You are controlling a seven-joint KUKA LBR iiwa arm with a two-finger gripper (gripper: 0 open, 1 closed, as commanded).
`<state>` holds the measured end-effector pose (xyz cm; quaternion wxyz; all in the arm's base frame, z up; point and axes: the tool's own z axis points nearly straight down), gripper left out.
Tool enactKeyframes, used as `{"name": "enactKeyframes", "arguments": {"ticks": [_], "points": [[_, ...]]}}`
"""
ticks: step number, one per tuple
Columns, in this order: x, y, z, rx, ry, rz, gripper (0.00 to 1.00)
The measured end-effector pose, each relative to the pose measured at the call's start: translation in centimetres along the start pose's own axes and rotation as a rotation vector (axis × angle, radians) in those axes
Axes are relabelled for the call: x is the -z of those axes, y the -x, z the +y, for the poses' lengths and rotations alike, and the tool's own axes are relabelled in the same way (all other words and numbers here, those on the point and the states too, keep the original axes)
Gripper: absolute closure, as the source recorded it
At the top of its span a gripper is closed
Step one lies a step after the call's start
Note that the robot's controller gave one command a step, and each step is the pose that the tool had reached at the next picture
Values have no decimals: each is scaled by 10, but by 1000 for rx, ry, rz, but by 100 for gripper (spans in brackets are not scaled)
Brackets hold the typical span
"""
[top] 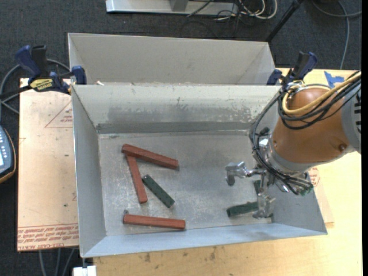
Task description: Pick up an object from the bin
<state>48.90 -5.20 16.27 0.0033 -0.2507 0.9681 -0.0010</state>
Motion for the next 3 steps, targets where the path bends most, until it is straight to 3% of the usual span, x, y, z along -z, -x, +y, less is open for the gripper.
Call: {"name": "enactKeyframes", "arguments": {"ticks": [1,2,3], "points": [[-89,-3,-31,288,8,8,0],[-87,-1,-31,289,6,5,100],[53,56,-20,314,-2,-6,100]]}}
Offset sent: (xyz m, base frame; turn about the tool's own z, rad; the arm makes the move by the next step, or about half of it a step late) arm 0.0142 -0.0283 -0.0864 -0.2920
